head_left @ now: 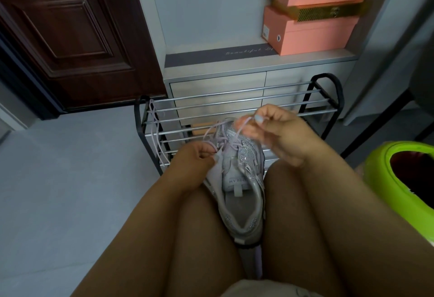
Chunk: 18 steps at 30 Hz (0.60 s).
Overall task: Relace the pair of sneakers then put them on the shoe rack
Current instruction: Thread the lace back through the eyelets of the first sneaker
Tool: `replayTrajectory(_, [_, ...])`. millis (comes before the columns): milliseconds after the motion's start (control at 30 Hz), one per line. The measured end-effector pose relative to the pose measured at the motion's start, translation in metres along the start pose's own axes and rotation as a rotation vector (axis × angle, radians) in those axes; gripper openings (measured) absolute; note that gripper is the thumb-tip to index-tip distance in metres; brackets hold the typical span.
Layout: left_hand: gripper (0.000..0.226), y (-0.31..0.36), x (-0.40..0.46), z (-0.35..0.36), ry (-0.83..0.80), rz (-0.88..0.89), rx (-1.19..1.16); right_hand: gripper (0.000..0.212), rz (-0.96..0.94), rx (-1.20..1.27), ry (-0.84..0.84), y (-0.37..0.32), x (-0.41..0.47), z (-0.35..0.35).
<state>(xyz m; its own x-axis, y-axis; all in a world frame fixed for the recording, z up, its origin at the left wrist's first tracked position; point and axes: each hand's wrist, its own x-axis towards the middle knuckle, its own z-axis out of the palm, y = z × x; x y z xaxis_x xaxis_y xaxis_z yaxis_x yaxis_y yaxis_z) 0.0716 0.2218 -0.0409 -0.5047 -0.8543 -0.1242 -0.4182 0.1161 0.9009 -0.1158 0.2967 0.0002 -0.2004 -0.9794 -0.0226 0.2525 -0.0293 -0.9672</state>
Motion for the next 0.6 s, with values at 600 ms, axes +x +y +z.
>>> replayTrajectory(600, [0.019, -0.001, -0.003, -0.005, -0.019, 0.009, -0.051, 0.010, 0.005, -1.422, -0.057, 0.020, 0.009, 0.035])
